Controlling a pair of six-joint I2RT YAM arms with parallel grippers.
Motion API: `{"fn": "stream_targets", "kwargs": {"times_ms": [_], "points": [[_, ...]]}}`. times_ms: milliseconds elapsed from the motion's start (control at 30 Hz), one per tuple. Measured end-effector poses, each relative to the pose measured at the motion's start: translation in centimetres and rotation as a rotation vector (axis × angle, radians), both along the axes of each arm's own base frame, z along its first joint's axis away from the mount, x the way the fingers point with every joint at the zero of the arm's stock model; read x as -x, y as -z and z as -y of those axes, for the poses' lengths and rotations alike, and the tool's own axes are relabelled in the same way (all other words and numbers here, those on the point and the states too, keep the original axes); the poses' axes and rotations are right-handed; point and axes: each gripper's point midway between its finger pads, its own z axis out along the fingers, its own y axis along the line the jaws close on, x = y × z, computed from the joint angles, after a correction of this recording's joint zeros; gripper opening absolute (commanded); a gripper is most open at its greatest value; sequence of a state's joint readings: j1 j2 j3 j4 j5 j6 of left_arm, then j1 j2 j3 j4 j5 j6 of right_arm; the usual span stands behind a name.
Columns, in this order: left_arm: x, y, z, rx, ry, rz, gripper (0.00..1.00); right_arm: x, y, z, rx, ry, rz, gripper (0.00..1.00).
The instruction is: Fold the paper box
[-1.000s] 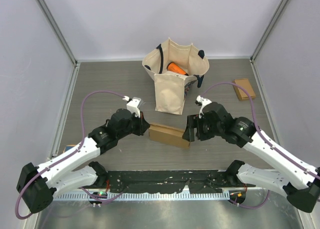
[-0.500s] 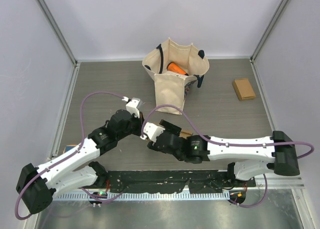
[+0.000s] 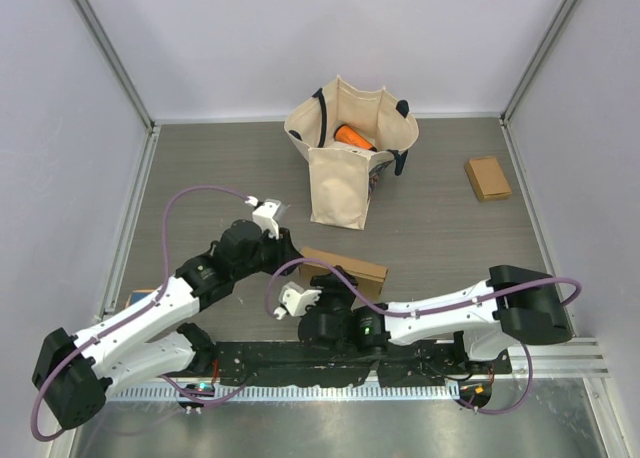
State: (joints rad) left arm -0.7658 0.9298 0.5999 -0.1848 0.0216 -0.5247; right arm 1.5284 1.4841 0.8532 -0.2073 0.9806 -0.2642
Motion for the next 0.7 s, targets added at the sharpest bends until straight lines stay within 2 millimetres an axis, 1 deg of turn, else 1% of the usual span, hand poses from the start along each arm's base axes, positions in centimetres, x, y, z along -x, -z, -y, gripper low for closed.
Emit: {"fn": "stream_targets", "kwargs": {"times_ms": [67,100,167,233,300,333,433,467,500,533,567,633,700], "points": [[0.3,0.3,-0.2,-0.002,0.007,-0.033,0.5,0.2,0.5,0.4,0.02,0.012,0.045,0.55],[0.5,0.4,-0.4,-0.002,0.007,-0.047,0.53,0.2,0.5,0.5,0.021,0.017,0.06,0.55],[0.9,0.6,-0.9,0.002,0.015,-0.087,0.58,0.2,0.5,0.6,0.005,0.028,0.084,0.55],[1.3,0.4,-1.8,0.019,0.023,-0.123,0.6,0.1,0.6,0.8,-0.006,0.037,0.1,0.55],[1.1,-0.3,-3.0,0.044,0.011,-0.143,0.61,-0.1,0.7,1.1,-0.013,0.041,0.111,0.56],[0.9,-0.8,-3.5,0.063,0.006,-0.149,0.61,-0.1,0.7,1.1,-0.025,0.042,0.113,0.58],[1.0,-2.4,-4.2,0.119,0.024,-0.155,0.66,-0.1,0.6,1.0,-0.061,0.038,0.097,0.64],[1.1,-3.0,-4.3,0.134,0.034,-0.144,0.66,0.0,0.6,1.1,-0.075,0.037,0.088,0.65],[1.2,-3.7,-4.2,0.153,0.046,-0.134,0.63,0.0,0.6,1.2,-0.091,0.035,0.078,0.66],[1.2,-4.3,-3.9,0.181,0.053,-0.126,0.56,0.1,0.6,1.3,-0.106,0.033,0.066,0.66],[0.9,-4.8,-3.4,0.217,0.06,-0.134,0.53,0.1,0.5,1.3,-0.126,0.031,0.054,0.67],[-0.1,-5.9,-1.9,0.299,0.085,-0.14,0.5,0.2,0.3,1.4,-0.165,0.029,0.034,0.68],[-1.6,-5.9,-0.5,0.351,0.106,-0.16,0.51,0.4,0.1,1.4,-0.194,0.027,0.018,0.68]]}}
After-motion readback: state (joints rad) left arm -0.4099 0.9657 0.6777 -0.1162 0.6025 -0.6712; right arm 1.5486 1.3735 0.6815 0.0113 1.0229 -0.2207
